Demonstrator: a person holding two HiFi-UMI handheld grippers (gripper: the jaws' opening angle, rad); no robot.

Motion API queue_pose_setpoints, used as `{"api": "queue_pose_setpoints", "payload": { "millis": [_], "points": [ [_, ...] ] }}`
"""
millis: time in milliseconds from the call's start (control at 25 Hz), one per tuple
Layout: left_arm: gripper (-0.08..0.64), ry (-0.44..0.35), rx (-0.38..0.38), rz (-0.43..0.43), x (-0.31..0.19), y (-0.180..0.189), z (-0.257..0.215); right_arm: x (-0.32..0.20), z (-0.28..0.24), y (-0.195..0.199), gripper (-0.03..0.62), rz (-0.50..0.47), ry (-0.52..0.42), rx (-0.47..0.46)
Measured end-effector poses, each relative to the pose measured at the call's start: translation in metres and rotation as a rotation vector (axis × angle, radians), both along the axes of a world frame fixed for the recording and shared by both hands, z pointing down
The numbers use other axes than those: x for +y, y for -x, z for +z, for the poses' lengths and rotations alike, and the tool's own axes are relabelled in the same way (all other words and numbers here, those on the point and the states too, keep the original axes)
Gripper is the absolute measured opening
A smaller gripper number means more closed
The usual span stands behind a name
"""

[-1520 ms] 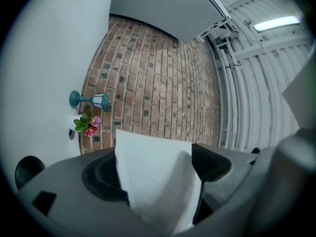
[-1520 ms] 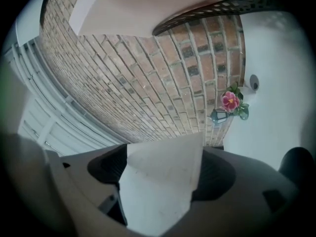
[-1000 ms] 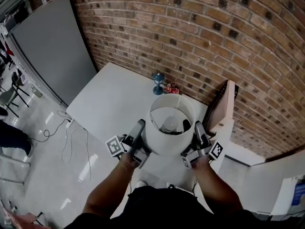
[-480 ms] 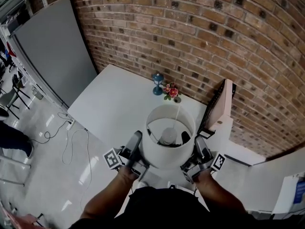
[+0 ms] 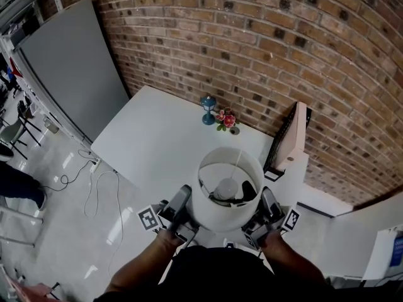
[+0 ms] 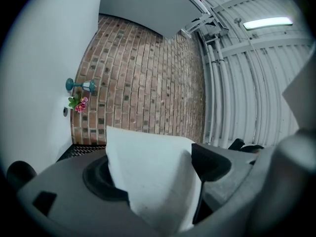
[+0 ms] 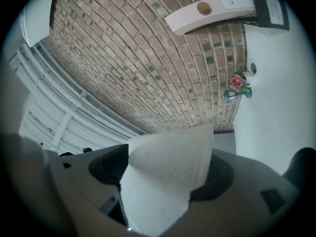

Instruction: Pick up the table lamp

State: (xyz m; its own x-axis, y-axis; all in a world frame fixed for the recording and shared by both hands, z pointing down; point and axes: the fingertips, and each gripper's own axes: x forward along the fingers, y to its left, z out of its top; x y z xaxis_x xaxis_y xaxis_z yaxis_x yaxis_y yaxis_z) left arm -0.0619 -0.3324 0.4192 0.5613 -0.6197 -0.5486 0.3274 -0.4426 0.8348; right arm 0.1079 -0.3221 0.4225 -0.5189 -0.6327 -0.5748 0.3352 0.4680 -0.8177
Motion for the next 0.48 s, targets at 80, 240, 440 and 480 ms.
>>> {"api": "queue_pose_setpoints", "payload": {
  "millis": [80,240,440,480],
  "points": [
    [0.402,-0.012,-0.006,0.008,0.0043,-0.0017,-0.0018,0.0034,0.0003,-0.0010,0.385,-0.001,-0.003,-0.007],
    [0.402,-0.029,-0.011,0.014,0.0089,-0.0027,-0.0021,0.0070,0.0010,-0.0010,0.385,-0.004,-0.011,-0.008],
    [0.402,-0.044,-0.015,0.017,0.0117,-0.0031,-0.0054,0.0091,0.0000,-0.0016,0.382,-0.007,-0.023,-0.015],
    [0.402,-0.046,-0.015,0.016,0.0121,-0.0029,-0.0057,0.0092,-0.0003,-0.0013,0.382,-0.008,-0.023,-0.017]
  ]
}}
